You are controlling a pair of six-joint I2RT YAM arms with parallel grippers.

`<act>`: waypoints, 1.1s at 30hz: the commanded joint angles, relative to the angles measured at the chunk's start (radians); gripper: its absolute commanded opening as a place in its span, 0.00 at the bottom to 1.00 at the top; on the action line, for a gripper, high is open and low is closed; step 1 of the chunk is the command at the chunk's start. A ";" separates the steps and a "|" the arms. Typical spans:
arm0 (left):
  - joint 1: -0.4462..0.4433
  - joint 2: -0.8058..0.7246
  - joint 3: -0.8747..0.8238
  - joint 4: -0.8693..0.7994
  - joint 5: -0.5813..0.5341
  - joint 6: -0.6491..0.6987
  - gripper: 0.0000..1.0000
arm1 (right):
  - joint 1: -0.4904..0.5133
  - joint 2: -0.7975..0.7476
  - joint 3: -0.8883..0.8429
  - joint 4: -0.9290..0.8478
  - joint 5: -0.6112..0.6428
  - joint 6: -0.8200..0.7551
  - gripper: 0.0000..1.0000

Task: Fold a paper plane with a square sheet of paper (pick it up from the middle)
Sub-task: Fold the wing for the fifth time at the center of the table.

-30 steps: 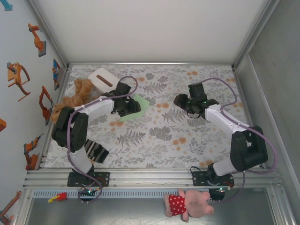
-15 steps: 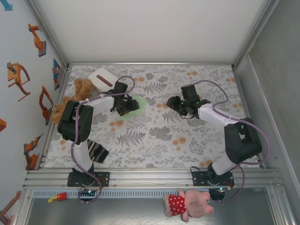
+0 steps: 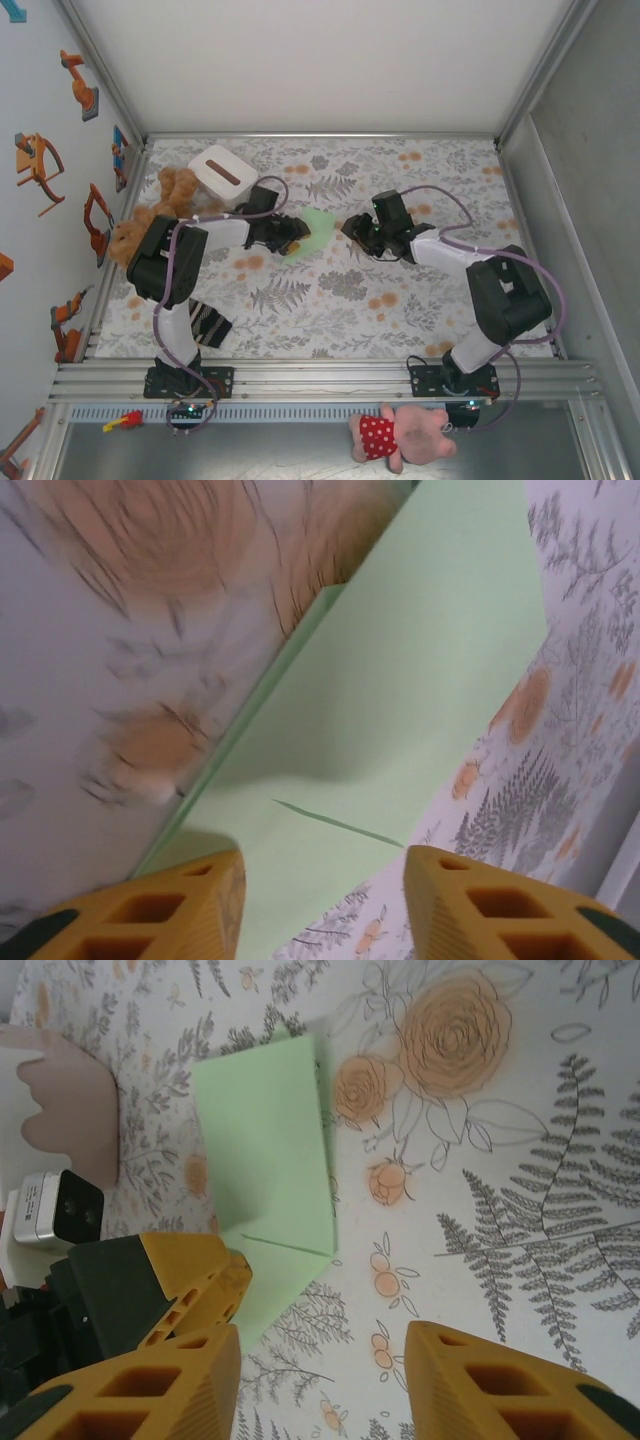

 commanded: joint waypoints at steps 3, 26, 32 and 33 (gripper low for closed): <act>-0.053 0.035 -0.003 0.005 -0.007 -0.132 0.34 | 0.052 0.084 0.042 0.069 -0.060 0.029 0.33; -0.060 -0.007 0.059 -0.046 0.047 -0.083 0.14 | 0.081 0.287 0.169 -0.080 -0.051 0.000 0.17; -0.050 -0.009 0.077 -0.140 -0.021 -0.018 0.16 | 0.081 0.306 0.171 -0.098 -0.052 0.000 0.17; -0.048 0.002 0.077 -0.151 -0.027 -0.011 0.16 | 0.081 0.304 0.175 -0.102 -0.052 -0.002 0.17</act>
